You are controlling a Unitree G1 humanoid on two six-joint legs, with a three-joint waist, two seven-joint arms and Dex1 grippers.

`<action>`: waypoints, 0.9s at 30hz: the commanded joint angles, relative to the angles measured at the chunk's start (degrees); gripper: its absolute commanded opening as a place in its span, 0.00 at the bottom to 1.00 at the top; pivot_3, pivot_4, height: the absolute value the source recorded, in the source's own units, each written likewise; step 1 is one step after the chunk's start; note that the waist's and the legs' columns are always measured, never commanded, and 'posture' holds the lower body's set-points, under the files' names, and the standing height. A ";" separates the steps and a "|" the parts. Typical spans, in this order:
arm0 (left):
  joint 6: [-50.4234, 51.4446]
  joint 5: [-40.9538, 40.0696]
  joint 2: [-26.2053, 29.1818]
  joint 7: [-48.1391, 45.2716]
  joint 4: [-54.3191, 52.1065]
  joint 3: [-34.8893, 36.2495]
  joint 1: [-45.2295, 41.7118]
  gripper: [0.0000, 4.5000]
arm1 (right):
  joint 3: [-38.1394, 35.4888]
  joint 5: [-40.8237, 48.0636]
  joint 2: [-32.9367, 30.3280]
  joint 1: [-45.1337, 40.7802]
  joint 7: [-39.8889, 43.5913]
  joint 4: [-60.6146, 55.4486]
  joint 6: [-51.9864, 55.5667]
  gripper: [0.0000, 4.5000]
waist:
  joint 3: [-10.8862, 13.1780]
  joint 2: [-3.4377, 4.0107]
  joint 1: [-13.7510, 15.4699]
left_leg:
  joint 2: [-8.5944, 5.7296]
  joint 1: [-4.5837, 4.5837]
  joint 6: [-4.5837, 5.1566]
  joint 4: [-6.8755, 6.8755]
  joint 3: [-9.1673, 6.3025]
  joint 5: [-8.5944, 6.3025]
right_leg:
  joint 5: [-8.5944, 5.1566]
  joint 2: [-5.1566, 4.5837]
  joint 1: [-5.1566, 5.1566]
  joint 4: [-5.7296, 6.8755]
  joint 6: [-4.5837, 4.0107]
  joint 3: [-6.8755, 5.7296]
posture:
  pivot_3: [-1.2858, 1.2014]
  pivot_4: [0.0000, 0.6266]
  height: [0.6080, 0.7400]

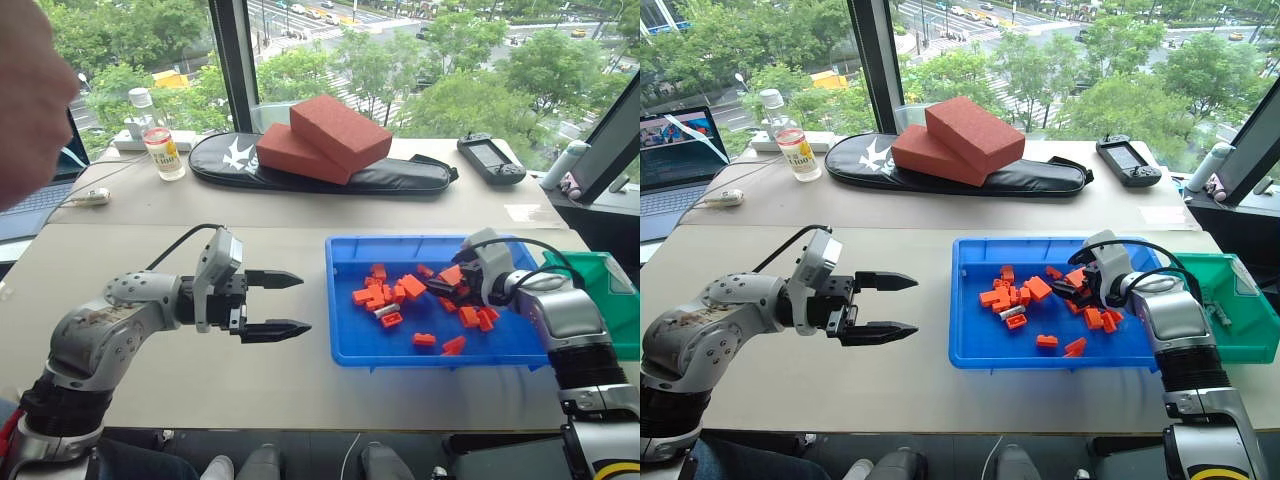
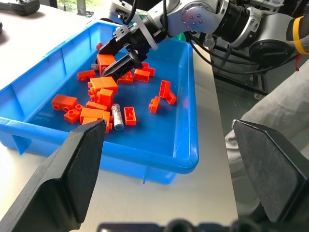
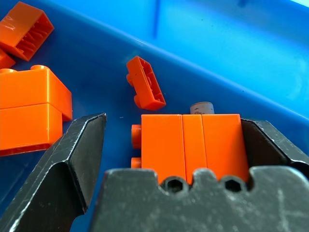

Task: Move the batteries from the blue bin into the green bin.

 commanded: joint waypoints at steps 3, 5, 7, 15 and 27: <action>-1.11 -0.36 0.49 -0.35 -1.26 1.22 -0.39 1.00 | -1.56 -0.07 -0.55 -0.29 0.15 -1.85 -0.12 0.99 | 0.00 0.00 0.00 | 0.01 0.00 0.00 0.00 0.00 0.00 | 0.00 0.01 0.00 0.00 0.00 0.00 | 0.52 0.24 1.00; -1.01 -0.47 0.51 -0.38 -1.26 1.23 -0.40 1.00 | -1.69 0.00 -0.58 -0.34 0.10 -1.78 0.23 0.88 | 0.00 0.00 -0.01 | 0.01 0.00 0.00 0.00 0.00 0.00 | 0.00 0.01 0.00 0.00 0.00 0.00 | 0.52 0.24 1.00; -0.97 -0.51 0.55 -0.39 -1.32 1.28 -0.37 1.00 | -1.79 0.06 -0.64 -0.29 0.09 -1.99 0.33 0.76 | 0.00 0.00 -0.01 | 0.00 0.00 0.00 0.00 0.00 0.00 | 0.00 0.01 0.00 0.00 0.00 0.00 | 0.52 0.24 1.00; -0.50 -0.93 0.60 -0.29 -1.65 1.29 -0.34 1.00 | -1.93 0.42 -0.85 -0.38 0.70 -3.79 0.12 0.61 | 0.00 0.00 -0.01 | 0.01 0.00 0.00 0.00 0.00 0.00 | 0.00 0.01 0.00 0.00 0.00 0.00 | 0.52 0.24 1.00; 0.20 -1.73 1.65 0.07 -2.51 2.07 0.77 1.00 | -16.10 7.49 -14.01 8.52 0.21 -27.42 22.88 0.61 | 0.00 0.00 1.04 | -0.01 -0.02 0.00 0.00 -0.03 0.00 | 0.00 -0.02 0.03 -0.05 0.00 -0.02 | 0.52 0.24 1.00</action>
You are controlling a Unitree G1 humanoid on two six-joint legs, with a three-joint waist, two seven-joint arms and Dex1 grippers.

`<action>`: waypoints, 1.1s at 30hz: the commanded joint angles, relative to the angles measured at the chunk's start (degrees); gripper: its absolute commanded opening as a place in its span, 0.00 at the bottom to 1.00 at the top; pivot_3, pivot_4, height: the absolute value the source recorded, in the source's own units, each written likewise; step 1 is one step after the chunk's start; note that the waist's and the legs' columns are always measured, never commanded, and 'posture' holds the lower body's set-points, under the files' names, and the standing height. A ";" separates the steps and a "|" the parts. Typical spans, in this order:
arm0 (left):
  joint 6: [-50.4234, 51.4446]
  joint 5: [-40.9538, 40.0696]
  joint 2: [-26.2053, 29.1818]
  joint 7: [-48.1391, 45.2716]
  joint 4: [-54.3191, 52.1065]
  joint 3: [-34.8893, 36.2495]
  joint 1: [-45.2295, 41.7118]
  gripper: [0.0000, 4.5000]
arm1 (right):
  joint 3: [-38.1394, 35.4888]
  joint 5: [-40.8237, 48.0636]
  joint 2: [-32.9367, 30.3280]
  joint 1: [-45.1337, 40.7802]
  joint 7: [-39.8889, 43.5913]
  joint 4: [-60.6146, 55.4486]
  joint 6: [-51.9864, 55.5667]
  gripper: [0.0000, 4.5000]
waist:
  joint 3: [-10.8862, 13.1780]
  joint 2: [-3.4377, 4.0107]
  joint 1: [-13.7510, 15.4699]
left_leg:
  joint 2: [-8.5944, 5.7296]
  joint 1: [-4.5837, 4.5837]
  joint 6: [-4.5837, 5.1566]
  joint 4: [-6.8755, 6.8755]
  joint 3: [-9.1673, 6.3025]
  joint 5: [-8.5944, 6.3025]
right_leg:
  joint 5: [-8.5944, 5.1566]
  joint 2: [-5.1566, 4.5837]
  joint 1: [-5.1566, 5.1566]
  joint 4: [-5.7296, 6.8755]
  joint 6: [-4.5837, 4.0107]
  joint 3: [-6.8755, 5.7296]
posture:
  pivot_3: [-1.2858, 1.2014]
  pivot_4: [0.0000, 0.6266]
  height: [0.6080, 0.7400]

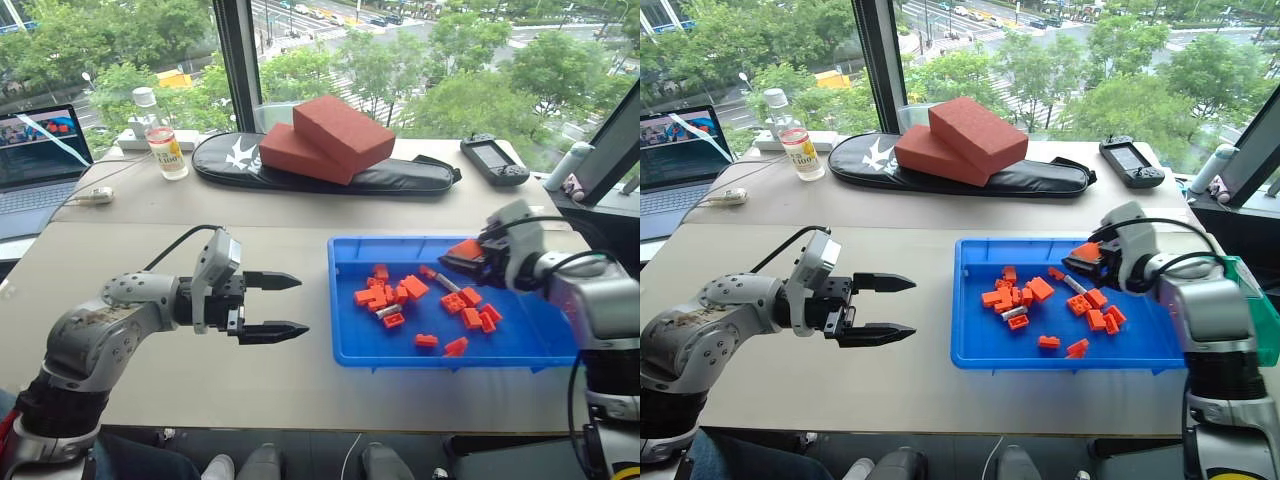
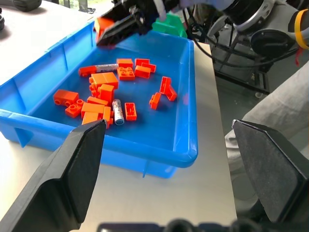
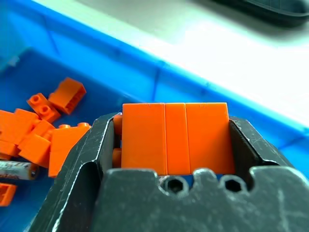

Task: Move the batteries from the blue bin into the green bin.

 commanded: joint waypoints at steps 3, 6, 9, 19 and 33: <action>0.01 -0.98 0.74 0.06 -1.71 1.34 -0.14 1.00 | -5.99 0.68 -7.03 11.87 -0.31 -8.76 8.59 0.61 | -0.01 -0.01 0.42 | 0.01 0.00 0.02 0.00 0.03 -0.01 | 0.00 0.00 0.02 -0.05 0.00 0.00 | 0.52 0.24 1.00; -0.03 -0.82 0.75 -0.10 -1.41 1.03 -0.43 1.00 | -7.31 -0.46 -8.60 17.30 -1.08 -10.65 8.94 0.72 | -0.01 0.01 0.10 | 0.02 0.03 0.02 0.00 0.09 -0.01 | -0.01 0.02 -0.01 -0.02 -0.01 0.05 | 0.52 0.24 1.00; 0.01 -0.84 0.89 -0.40 -1.20 0.89 -0.69 1.00 | -7.99 0.57 -8.30 18.06 -1.43 -11.74 9.44 0.91 | -0.01 0.00 -0.30 | 0.02 0.05 0.02 0.00 0.11 -0.01 | -0.01 0.02 -0.01 -0.01 0.00 0.05 | 0.52 0.24 1.00; 0.14 -0.62 0.97 -0.54 -0.92 0.38 -1.63 1.00 | 5.15 -0.39 1.21 -1.11 -2.87 0.47 2.66 1.00 | 0.01 -0.03 -0.90 | 0.07 0.11 0.02 -0.01 0.07 -0.01 | -0.01 0.08 0.04 -0.01 -0.01 0.05 | 0.52 0.24 1.00; 1.28 -2.02 0.83 1.63 -2.91 1.53 -0.55 1.00 | 20.28 -8.88 3.49 -10.98 3.44 21.90 -7.49 1.00 | 0.02 -0.04 -0.79 | 0.01 -0.02 0.02 -0.01 0.04 -0.01 | -0.01 0.02 -0.06 0.00 -0.02 0.02 | 0.52 0.24 1.00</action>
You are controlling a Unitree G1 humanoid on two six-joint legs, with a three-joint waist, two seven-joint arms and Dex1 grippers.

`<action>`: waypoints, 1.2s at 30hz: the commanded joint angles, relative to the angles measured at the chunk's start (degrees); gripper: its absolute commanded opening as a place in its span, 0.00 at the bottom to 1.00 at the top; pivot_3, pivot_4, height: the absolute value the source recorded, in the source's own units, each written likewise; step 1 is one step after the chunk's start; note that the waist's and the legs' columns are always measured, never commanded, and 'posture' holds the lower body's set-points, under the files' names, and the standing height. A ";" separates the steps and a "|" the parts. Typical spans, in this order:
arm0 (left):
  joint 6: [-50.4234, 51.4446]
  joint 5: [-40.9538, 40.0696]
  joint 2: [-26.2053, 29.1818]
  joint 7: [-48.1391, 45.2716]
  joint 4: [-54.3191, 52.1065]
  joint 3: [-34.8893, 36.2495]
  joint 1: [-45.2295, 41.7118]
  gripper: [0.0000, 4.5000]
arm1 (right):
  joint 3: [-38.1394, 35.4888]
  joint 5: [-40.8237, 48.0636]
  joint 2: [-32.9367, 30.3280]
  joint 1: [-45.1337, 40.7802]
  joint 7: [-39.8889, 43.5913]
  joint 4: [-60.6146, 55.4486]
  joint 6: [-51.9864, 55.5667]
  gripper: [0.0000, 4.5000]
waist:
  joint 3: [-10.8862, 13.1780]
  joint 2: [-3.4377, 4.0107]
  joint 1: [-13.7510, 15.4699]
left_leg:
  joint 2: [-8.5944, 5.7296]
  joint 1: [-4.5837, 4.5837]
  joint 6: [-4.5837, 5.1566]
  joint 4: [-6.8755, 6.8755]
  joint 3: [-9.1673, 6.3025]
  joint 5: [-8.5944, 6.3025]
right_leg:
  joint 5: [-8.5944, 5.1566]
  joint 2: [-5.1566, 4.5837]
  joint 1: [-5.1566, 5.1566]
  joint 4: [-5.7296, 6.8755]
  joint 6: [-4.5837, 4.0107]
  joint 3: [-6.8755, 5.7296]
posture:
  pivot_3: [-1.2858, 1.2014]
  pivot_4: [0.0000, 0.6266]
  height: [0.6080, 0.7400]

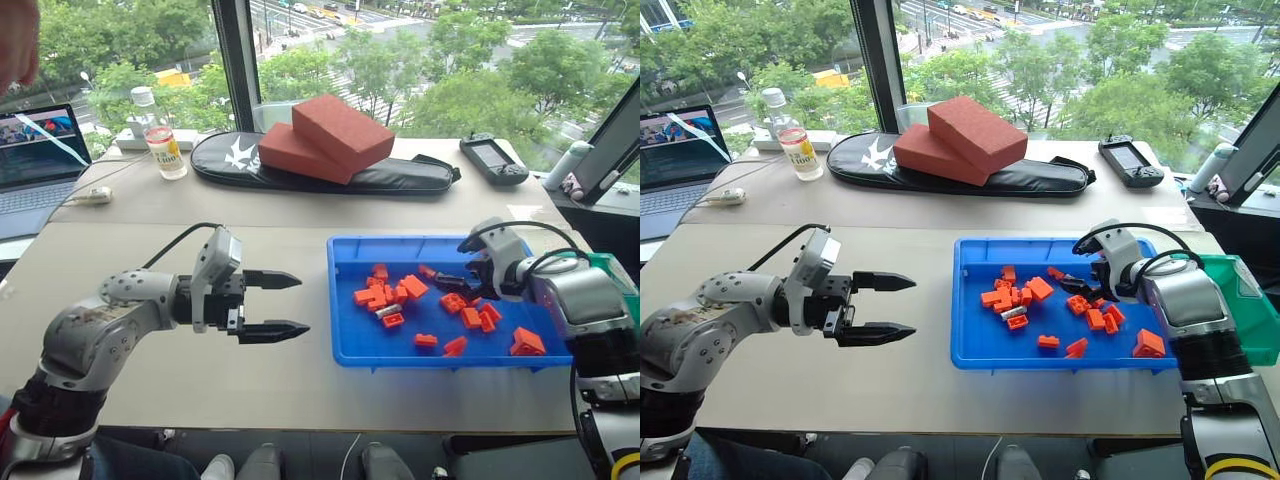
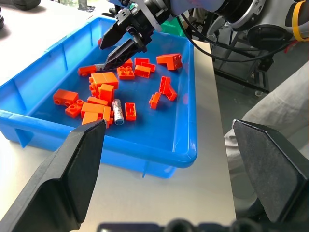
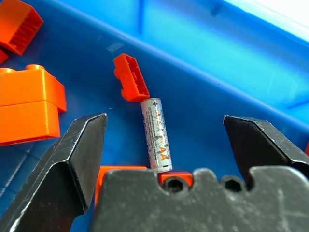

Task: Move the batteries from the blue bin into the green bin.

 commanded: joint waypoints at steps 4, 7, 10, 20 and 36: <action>0.48 -2.10 0.20 0.93 -2.41 2.29 0.67 1.00 | 3.98 -3.86 0.03 -2.17 3.79 4.79 -4.35 1.00 | 0.00 0.00 -0.22 | 0.00 0.02 0.00 0.00 0.02 0.00 | 0.00 -0.01 0.01 0.00 0.00 0.01 | 0.52 0.24 1.00; 0.34 -2.11 0.20 1.33 -2.95 2.25 1.19 1.00 | 4.28 -5.05 0.57 -2.63 3.91 7.07 -5.85 0.84 | 0.00 0.00 -0.15 | 0.01 0.05 0.00 0.00 0.01 0.00 | 0.00 0.00 0.03 0.02 0.00 0.00 | 0.52 0.24 1.00; 0.49 -2.56 0.02 1.94 -3.26 2.25 1.26 1.00 | 4.30 -5.80 1.06 -2.93 4.45 8.41 -7.01 0.61 | 0.00 0.00 -0.13 | 0.00 0.06 0.00 0.00 0.01 0.00 | 0.00 -0.01 0.04 0.02 0.00 0.01 | 0.52 0.24 1.00; 0.12 -2.80 0.27 2.57 -3.21 1.81 1.10 1.00 | 1.81 -5.48 1.89 -1.78 5.39 6.43 -7.47 0.09 | 0.00 0.00 -0.12 | 0.00 0.07 0.00 0.00 0.00 0.00 | 0.00 0.00 0.05 0.03 0.00 0.01 | 0.52 0.24 1.00; -1.13 -1.66 0.60 1.19 -1.63 1.74 0.04 1.00 | -32.22 0.09 -2.27 6.17 -10.96 -19.46 13.60 0.09 | 0.01 0.01 0.56 | -0.04 0.02 0.00 0.00 0.02 0.00 | 0.00 -0.06 0.04 0.01 0.00 0.01 | 0.52 0.24 1.00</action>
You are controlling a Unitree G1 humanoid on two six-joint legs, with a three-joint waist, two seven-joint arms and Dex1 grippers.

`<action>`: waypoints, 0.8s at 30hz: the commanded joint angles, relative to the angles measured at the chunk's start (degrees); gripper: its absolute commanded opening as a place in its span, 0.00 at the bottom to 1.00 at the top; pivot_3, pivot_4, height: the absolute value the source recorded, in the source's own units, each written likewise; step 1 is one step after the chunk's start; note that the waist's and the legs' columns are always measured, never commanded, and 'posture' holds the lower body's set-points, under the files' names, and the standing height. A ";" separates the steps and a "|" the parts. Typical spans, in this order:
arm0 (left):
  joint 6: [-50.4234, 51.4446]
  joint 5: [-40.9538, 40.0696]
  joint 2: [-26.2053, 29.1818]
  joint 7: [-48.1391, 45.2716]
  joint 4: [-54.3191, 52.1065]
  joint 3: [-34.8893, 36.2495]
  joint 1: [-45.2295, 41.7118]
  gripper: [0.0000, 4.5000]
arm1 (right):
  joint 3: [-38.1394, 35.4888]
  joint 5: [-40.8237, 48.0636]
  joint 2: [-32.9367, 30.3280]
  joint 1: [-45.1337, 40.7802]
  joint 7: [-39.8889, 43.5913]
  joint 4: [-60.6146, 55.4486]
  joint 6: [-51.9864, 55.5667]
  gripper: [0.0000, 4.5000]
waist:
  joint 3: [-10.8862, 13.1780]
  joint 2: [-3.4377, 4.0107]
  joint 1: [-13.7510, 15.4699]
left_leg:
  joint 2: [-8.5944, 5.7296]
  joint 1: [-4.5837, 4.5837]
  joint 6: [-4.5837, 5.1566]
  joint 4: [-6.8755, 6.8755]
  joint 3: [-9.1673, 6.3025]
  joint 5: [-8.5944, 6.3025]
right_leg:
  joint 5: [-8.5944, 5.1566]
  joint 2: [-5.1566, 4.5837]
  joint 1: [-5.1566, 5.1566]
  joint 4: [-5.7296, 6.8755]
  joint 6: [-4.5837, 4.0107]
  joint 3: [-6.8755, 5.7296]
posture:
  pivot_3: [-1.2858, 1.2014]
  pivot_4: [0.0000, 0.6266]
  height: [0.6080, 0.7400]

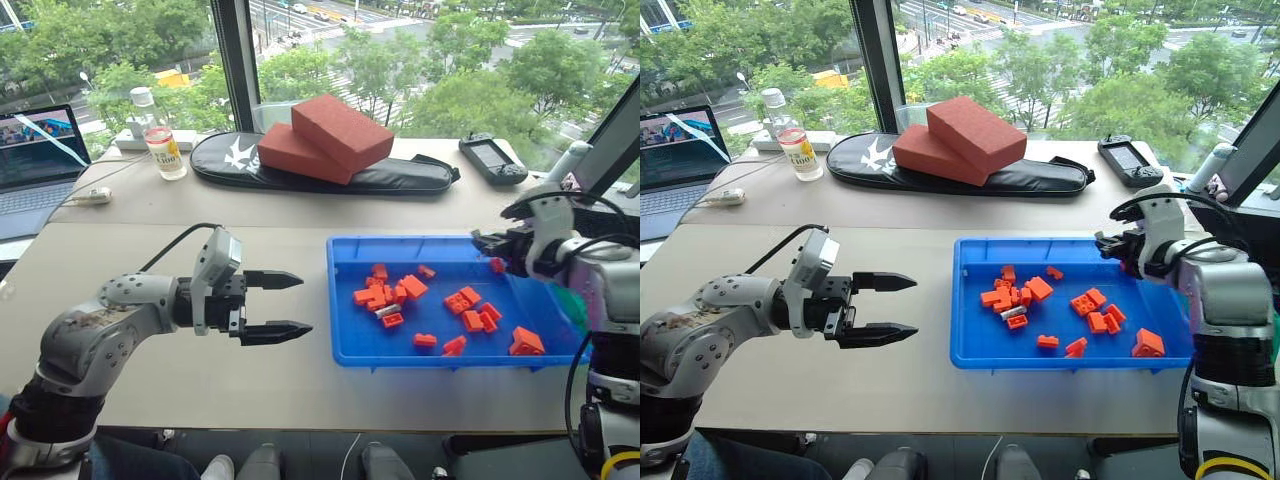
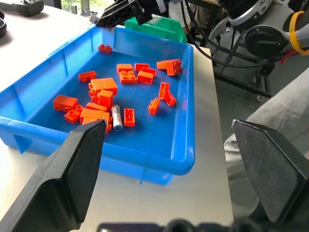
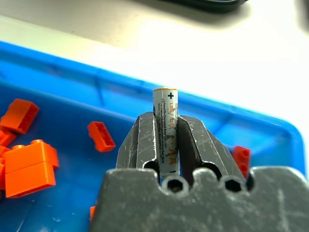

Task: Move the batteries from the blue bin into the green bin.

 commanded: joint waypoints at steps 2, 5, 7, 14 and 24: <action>-1.06 0.30 0.43 -0.79 -0.12 0.86 -0.93 1.00 | -9.45 -3.04 -3.14 1.86 -7.39 -2.04 1.67 0.09 | 0.00 0.00 -0.12 | 0.01 0.01 0.00 0.00 0.01 0.00 | 0.00 0.02 0.00 -0.01 0.00 0.00 | 0.52 0.24 1.00; -1.36 0.92 0.03 -1.12 0.38 -0.14 -1.11 1.00 | -11.01 -5.48 -4.19 5.79 -10.82 0.58 0.72 0.09 | 0.00 0.00 -0.16 | 0.03 0.02 0.00 0.00 0.02 0.00 | 0.00 0.04 0.00 0.00 0.00 0.01 | 0.52 0.24 1.00; -1.38 1.08 -0.15 -1.34 0.61 -0.41 -1.22 1.00 | -10.24 -6.34 -4.17 8.56 -11.93 1.24 -0.05 0.09 | 0.00 0.00 -0.15 | 0.03 0.02 0.00 0.00 0.01 0.00 | 0.00 0.04 0.01 -0.01 0.00 0.01 | 0.52 0.24 1.00; -1.10 1.20 -0.16 -1.78 1.02 -0.11 -1.74 1.00 | -9.66 -6.95 -4.11 11.05 -14.07 2.56 -2.54 0.09 | -0.01 0.09 -0.87 | 0.04 0.07 0.00 -0.01 0.06 0.00 | 0.00 0.06 0.00 0.02 -0.01 0.07 | 0.52 0.24 1.00; -0.81 1.27 0.23 -1.94 0.82 0.35 -1.32 1.00 | -8.15 6.07 0.58 1.30 -5.76 -10.18 -4.58 0.55 | 0.08 0.25 -1.48 | 0.12 0.13 0.00 -0.06 0.05 0.00 | -0.01 0.15 0.01 0.03 -0.01 0.11 | 0.52 0.24 1.00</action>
